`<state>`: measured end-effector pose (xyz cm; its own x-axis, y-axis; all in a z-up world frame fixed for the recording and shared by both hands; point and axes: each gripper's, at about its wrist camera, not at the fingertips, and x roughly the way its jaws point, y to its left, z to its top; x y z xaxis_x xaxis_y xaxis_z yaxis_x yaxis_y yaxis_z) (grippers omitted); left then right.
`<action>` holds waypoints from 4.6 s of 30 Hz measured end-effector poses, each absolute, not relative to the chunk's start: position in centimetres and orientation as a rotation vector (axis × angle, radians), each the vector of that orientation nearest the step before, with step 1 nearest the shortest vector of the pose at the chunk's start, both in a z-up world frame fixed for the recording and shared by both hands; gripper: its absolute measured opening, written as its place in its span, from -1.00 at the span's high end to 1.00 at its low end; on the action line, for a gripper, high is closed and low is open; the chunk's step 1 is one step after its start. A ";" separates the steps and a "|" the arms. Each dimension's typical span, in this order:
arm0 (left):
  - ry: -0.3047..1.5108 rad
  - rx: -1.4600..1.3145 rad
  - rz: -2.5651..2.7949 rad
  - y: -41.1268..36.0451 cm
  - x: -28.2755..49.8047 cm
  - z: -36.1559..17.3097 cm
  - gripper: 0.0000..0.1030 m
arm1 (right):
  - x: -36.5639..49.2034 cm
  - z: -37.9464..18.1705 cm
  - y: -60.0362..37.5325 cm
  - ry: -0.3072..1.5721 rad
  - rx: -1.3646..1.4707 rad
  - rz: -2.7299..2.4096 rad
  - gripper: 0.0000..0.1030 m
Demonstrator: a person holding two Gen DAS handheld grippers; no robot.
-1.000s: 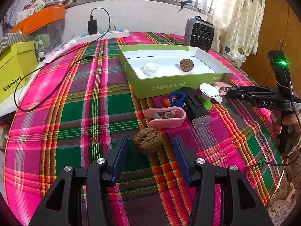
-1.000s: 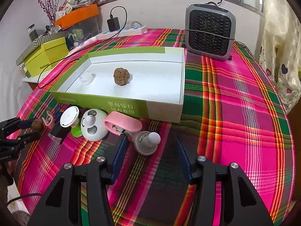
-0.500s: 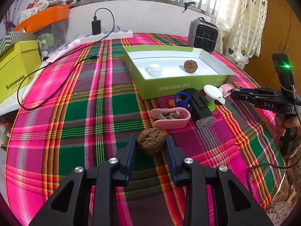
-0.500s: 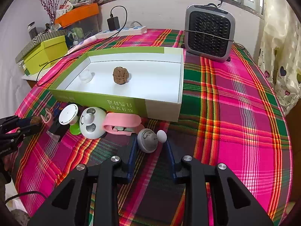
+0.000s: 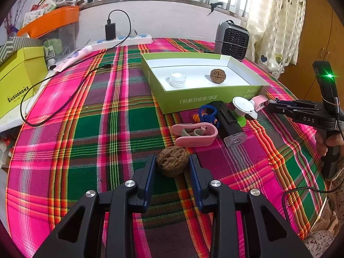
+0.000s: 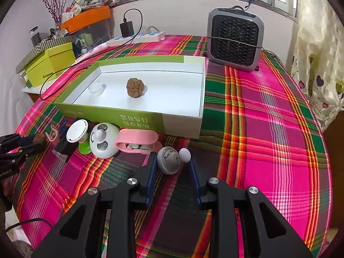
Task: Organize objects
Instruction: 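Close the right tool on the grey knob toy and lift both held objects, then lower the walnut into the tray with the left tool while the right tool releases the knob toy there, then withdraw both open tools from the tray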
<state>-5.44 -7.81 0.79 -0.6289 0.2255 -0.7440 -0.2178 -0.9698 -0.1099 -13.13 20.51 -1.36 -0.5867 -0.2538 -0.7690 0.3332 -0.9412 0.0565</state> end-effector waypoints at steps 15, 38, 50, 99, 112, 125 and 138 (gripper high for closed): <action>-0.006 -1.148 2.640 -7.0 -5.6 2.8 0.45 | -12.6 -0.4 20.9 0.109 1.176 -2.539 0.44; -0.020 -1.074 2.620 -3.7 -13.8 6.0 0.44 | -16.9 3.9 18.4 0.145 1.065 -2.530 0.44; -0.015 -1.136 2.603 -3.2 -19.6 5.1 0.44 | -22.5 2.7 14.7 0.172 1.131 -2.434 0.44; 0.070 -1.267 2.576 -2.8 -24.7 2.5 0.32 | -27.4 -0.8 11.3 0.270 1.276 -2.382 0.16; 0.007 -1.206 2.617 -3.9 -21.5 4.3 0.17 | -24.8 1.0 12.4 0.206 1.213 -2.429 0.13; -0.034 -1.100 2.650 -5.2 -16.3 6.3 0.16 | -19.8 3.3 14.4 0.141 1.117 -2.505 0.13; -0.102 -1.111 2.549 -7.2 -10.1 4.2 0.16 | -14.8 3.2 17.4 0.075 1.085 -2.563 0.13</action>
